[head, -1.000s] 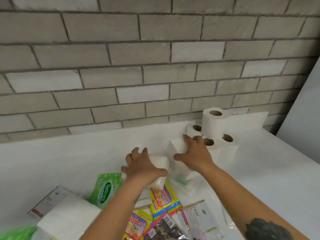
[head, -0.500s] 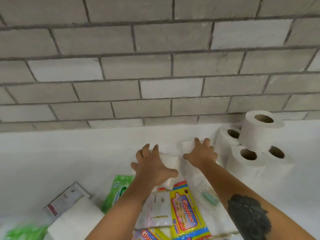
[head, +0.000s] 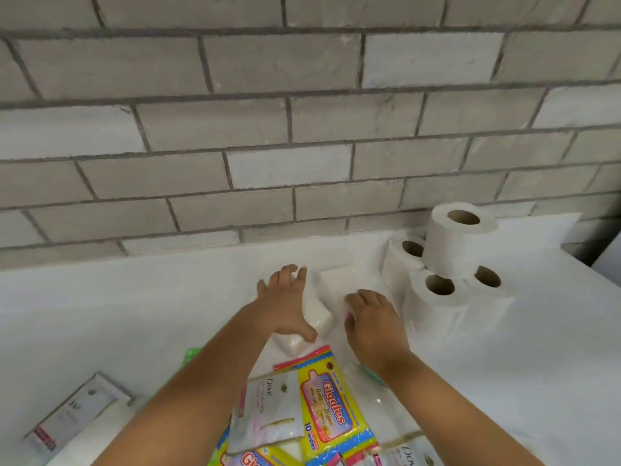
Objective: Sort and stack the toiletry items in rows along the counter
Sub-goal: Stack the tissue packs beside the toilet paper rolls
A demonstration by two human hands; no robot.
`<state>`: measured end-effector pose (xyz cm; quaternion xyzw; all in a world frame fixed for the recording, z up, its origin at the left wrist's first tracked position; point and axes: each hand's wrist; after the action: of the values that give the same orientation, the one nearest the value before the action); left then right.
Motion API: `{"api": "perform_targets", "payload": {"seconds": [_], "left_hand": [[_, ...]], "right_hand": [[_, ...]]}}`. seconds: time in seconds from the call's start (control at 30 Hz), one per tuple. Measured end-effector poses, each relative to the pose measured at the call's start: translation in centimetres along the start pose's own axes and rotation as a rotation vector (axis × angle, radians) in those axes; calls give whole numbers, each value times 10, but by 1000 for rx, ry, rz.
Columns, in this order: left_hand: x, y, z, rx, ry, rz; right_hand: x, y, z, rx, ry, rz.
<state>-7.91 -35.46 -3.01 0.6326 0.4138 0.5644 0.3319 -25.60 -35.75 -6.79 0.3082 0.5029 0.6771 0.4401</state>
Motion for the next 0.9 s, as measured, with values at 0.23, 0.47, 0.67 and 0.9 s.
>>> {"api": "perform_targets", "payload": {"seconds": [0.23, 0.47, 0.67, 0.9], "left_hand": [[-13, 0, 1, -29, -98, 69], [13, -31, -12, 74, 153, -118], [0, -29, -12, 14, 46, -70], [-14, -26, -17, 76, 19, -20]], "right_hand": [[2, -8, -2, 33, -14, -15], [3, -7, -2, 44, -12, -27], [4, -2, -1, 79, 14, 47], [-1, 1, -5, 80, -24, 84]]}}
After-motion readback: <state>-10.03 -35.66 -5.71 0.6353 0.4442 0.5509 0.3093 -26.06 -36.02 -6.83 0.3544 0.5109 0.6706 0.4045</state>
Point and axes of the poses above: each hand's wrist, its own x-axis away from the middle knuckle, its own y-axis out of the back of the hand, z = x × y, and after that the axes turned 13 degrees about z, right-handed
